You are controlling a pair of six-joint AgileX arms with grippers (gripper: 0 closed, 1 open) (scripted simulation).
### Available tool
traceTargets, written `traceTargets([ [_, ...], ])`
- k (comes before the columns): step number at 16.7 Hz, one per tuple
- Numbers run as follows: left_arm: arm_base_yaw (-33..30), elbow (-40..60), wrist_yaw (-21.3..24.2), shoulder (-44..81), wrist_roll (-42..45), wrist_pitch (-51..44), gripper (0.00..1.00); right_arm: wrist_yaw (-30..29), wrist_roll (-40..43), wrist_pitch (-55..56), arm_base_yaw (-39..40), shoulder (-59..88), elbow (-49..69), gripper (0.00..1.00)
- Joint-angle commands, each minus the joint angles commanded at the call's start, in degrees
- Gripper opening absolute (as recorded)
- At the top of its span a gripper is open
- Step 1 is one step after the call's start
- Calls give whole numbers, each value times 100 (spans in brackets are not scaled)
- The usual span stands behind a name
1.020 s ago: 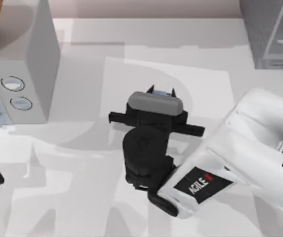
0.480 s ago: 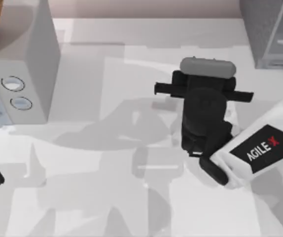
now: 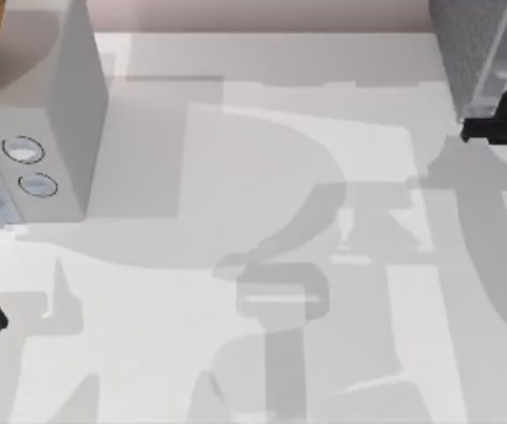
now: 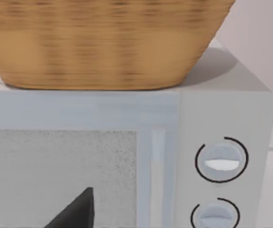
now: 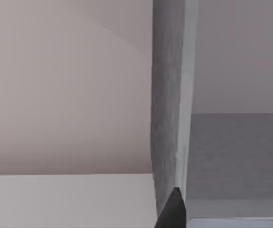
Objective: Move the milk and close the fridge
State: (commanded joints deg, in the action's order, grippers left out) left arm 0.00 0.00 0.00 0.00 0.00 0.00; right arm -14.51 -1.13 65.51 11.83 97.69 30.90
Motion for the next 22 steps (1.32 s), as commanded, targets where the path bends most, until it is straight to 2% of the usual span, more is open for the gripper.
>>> traceTargets([
  [3,0,0,0,0,0,0,100,885,14,-115,-767,-810,-591,0],
  [5,0,0,0,0,0,0,100,1170,20,-158,-1044,-1091,-808,0],
  [12,0,0,0,0,0,0,100,1236,12,-173,-1103,-1046,-753,0],
  [16,0,0,0,0,0,0,100,1488,13,-319,-1347,-156,84,0],
  [22,0,0,0,0,0,0,100,2122,43,-641,-1942,2090,2569,0],
])
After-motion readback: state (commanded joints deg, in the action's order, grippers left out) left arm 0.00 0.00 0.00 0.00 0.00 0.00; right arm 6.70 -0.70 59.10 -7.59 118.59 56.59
